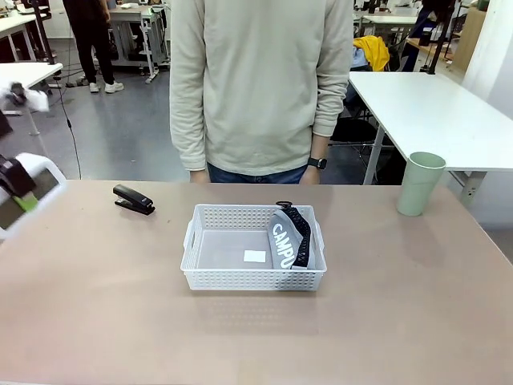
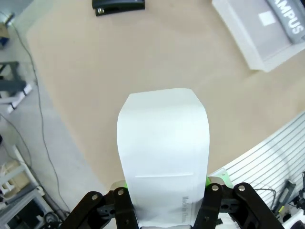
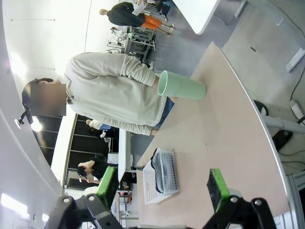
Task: Efficiently arrange items inside the basket to fit them all.
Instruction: Pick up the Digital clock and place it inside the Organizing basket.
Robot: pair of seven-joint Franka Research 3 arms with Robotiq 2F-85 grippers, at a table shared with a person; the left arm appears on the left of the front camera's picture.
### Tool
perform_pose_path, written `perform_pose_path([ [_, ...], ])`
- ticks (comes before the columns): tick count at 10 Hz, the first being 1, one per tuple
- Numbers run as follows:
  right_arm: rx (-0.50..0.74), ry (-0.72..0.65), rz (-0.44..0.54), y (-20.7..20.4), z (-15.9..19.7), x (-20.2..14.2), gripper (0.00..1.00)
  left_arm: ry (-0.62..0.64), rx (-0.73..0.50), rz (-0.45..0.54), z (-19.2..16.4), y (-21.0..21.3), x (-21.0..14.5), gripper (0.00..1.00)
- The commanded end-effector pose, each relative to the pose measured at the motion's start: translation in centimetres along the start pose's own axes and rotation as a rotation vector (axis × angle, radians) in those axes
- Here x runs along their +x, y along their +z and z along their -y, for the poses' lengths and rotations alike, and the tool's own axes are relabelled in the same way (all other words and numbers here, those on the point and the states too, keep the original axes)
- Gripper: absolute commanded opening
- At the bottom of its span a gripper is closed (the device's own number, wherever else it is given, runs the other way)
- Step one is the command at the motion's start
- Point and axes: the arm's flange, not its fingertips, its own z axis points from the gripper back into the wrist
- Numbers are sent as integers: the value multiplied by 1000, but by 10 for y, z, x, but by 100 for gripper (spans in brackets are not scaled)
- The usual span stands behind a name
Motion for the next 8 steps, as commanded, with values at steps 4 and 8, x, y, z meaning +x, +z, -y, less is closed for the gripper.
perform_pose_path([
  [4,20,26,21,7,0,-1,100,0,0,0,0,0,0,0],
  [8,20,26,21,7,0,-1,100,-113,4,47,35,-1,24,51],
])
